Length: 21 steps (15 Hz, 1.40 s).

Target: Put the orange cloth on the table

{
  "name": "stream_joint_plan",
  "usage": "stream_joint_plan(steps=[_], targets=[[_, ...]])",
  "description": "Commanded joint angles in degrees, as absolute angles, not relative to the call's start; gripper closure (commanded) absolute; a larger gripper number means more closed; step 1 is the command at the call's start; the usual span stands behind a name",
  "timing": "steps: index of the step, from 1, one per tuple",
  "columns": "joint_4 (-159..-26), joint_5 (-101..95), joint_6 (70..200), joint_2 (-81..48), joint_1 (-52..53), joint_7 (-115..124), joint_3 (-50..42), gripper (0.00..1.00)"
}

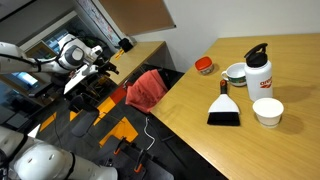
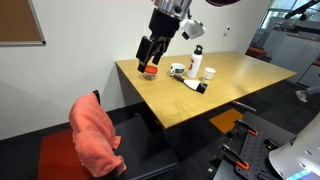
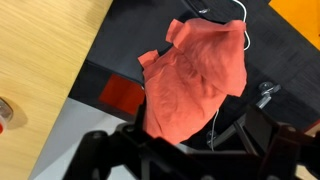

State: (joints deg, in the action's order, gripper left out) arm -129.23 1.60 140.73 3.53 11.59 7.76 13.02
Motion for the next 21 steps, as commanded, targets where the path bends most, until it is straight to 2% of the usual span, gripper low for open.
stream_joint_plan(steps=[1,6,15,21], targets=[[-125.70,1.72,143.15,-0.80,12.21,8.90,13.38,0.00],[-116.82,-3.11,146.54,-11.24,13.44,16.00,12.83,0.00],[-99.68,0.78,148.96,-31.12,16.91,20.38,9.85,0.00],[-91.89,7.10,157.13,-41.74,17.97,18.17,11.79,0.00]])
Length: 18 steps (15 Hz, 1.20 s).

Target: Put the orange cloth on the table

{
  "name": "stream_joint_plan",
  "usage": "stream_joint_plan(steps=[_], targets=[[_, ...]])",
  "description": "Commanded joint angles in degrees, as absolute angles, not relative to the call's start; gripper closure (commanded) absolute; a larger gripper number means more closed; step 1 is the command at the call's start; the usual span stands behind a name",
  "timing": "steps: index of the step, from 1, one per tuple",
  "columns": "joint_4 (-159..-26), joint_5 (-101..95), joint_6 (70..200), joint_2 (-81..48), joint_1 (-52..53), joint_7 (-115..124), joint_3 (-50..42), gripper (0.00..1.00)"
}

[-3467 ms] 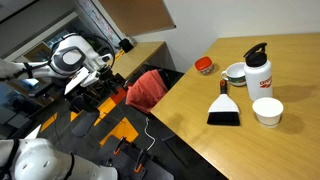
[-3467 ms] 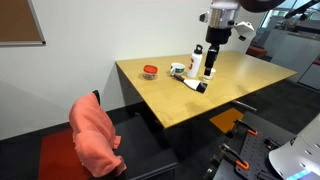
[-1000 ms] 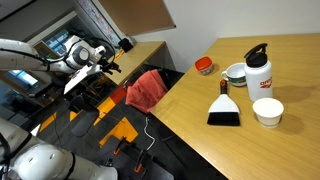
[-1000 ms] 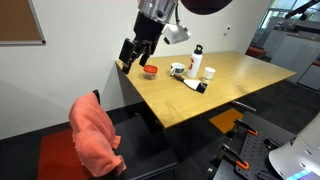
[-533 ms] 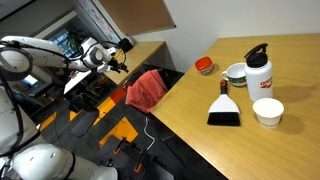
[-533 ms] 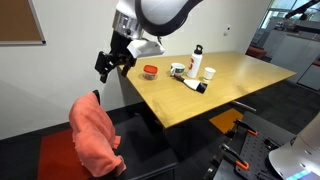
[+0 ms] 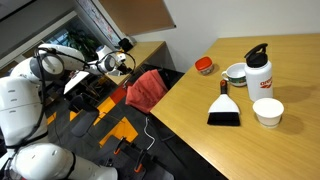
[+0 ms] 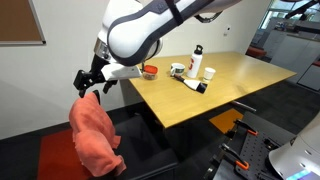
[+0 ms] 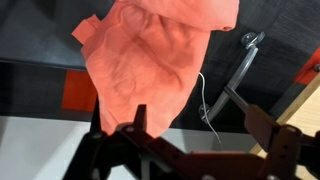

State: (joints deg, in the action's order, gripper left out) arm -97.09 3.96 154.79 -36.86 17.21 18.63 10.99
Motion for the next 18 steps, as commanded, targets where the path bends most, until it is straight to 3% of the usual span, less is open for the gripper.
stream_joint_plan(steps=[1,18], targets=[[-90.82,7.80,157.49,-43.05,18.16,18.03,12.07,0.00],[-89.91,11.75,158.96,-49.12,19.27,19.94,9.88,0.00]])
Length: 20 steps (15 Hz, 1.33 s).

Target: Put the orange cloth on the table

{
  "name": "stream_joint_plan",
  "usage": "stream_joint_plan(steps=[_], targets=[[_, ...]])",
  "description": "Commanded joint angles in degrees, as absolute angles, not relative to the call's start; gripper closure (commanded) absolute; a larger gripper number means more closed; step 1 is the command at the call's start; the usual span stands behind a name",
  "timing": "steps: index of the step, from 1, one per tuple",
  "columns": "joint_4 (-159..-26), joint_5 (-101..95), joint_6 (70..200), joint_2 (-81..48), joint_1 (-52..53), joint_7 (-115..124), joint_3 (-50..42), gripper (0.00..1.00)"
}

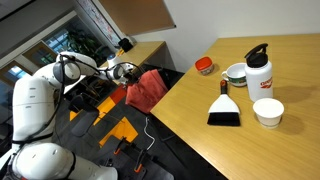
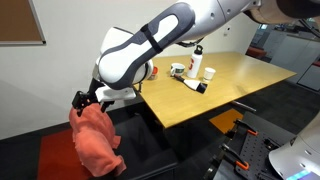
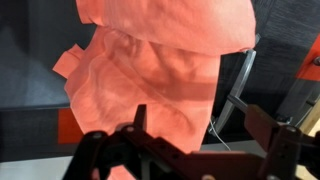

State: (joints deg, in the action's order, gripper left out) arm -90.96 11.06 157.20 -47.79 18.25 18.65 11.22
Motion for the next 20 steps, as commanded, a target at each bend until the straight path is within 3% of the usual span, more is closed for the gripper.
stream_joint_plan(steps=[1,9,10,20], targets=[[-89.58,11.71,159.61,-49.76,19.39,19.88,9.64,0.00],[-86.34,12.08,168.14,-54.81,19.20,18.24,10.96,0.00],[-85.73,12.10,168.85,-55.48,19.21,18.12,11.20,0.20],[-79.69,11.77,168.64,-59.90,19.98,17.52,12.22,0.95]])
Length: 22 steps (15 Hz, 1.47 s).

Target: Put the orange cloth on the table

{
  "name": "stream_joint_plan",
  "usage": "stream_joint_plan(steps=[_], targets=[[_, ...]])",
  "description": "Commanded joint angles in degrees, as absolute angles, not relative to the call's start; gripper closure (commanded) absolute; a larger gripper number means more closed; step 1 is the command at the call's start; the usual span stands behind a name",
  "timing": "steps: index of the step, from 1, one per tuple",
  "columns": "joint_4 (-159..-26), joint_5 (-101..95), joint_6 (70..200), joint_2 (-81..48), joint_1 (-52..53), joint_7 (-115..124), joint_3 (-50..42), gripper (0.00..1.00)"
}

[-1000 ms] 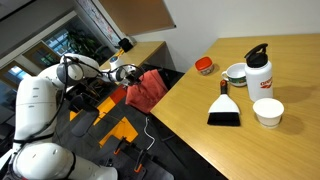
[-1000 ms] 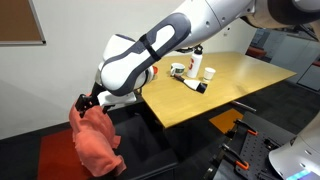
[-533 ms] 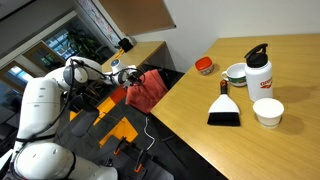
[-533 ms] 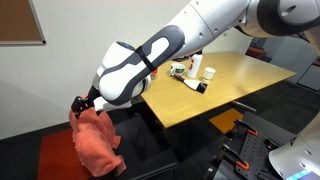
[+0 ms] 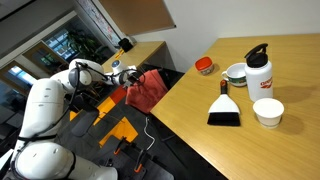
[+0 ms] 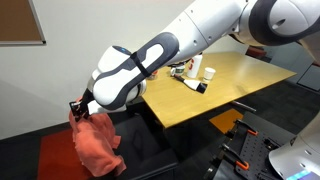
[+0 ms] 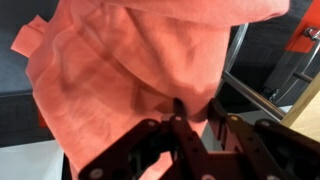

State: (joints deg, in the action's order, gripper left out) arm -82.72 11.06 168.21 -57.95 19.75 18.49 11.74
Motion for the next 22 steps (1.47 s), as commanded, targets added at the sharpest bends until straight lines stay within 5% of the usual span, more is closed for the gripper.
stream_joint_plan(steps=[1,9,22], targets=[[-79.31,11.75,168.55,-60.04,20.08,17.51,12.20,0.99],[-85.33,10.44,169.71,-52.99,21.91,17.25,11.23,0.98],[-111.05,0.44,157.95,-19.84,30.14,24.48,-0.56,0.98]])
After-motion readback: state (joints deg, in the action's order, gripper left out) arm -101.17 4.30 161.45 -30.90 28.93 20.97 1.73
